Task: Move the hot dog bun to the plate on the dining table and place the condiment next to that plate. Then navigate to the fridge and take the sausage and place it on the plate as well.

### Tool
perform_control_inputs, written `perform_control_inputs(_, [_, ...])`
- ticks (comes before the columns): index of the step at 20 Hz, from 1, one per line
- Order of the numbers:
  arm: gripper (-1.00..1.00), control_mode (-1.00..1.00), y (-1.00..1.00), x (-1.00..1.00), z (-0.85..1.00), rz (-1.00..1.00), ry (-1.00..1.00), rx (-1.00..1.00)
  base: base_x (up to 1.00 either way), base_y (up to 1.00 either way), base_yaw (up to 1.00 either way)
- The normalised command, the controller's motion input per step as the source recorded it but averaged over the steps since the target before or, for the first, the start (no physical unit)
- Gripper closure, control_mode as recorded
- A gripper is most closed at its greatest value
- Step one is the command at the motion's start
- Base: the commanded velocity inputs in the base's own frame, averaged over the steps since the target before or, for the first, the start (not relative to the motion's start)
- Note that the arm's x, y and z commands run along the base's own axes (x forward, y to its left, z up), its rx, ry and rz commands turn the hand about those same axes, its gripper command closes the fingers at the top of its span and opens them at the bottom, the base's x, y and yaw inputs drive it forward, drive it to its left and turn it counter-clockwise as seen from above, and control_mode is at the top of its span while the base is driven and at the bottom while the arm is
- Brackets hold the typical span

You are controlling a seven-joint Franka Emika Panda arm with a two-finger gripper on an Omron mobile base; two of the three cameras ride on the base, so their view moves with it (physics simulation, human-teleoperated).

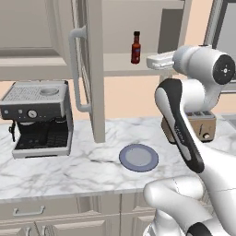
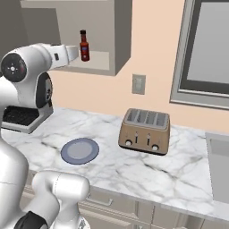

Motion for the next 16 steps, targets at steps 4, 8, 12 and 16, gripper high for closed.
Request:
perform_control_inputs(4, [-1.0,-1.0,0.09,0.08,0.37,0.0,-0.19,-0.01,0.0,0.0,0.0])
perform_control_inputs(8, [-1.0,-1.0,0.03,0.0,0.01,0.0,-0.02,-0.01,0.0,0.0,0.0])
perform_control_inputs(12, [-1.0,-1.0,0.0,0.0,0.0,0.0,0.0,0.03,0.0,0.0,0.0])
perform_control_inputs(16, [-1.0,-1.0,0.04,0.03,-0.03,0.0,0.0,0.13,0.0,0.0,0.0])
